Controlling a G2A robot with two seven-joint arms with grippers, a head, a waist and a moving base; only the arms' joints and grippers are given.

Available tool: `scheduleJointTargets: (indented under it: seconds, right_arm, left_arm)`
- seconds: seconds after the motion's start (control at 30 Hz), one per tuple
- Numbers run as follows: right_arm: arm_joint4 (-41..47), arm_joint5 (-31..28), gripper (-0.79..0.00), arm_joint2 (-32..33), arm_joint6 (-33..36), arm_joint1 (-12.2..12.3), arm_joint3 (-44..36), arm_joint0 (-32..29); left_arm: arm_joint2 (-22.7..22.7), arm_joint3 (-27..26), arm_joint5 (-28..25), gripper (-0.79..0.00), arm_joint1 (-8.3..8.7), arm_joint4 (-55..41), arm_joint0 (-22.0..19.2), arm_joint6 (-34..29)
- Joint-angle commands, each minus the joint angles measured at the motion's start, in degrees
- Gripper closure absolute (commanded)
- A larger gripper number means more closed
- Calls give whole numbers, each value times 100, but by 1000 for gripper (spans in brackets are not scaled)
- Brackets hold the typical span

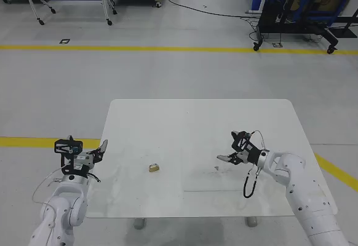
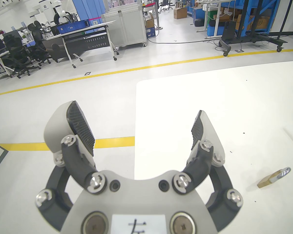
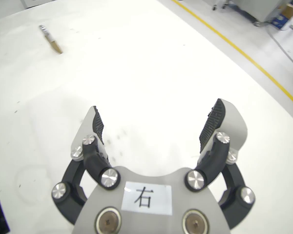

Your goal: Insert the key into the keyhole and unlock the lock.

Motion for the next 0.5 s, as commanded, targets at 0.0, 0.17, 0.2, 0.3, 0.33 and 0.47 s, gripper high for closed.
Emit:
scheduleJointTargets:
  seconds: [0.0,0.17,0.2,0.3,0.33,0.47]
  right_arm:
    - [-67,-416,-785,-140,-143,25,224,160]
    - [-576,-416,-730,-669,-642,197,398,293]
    - [-685,-416,-683,-766,-758,238,409,303]
    - [-1020,-416,-468,-990,-975,352,477,357]
    - [-1070,-416,-391,-1079,-1076,383,493,371]
    - [-1318,-416,-342,-1379,-1405,523,572,450]
  left_arm:
    - [0,0,0,-785,0,0,0,0]
    - [0,0,0,-785,0,0,0,0]
    - [0,0,0,-785,0,0,0,0]
    - [0,0,0,-785,0,0,0,0]
    - [0,0,0,-785,0,0,0,0]
    - [0,0,0,-785,0,0,0,0]
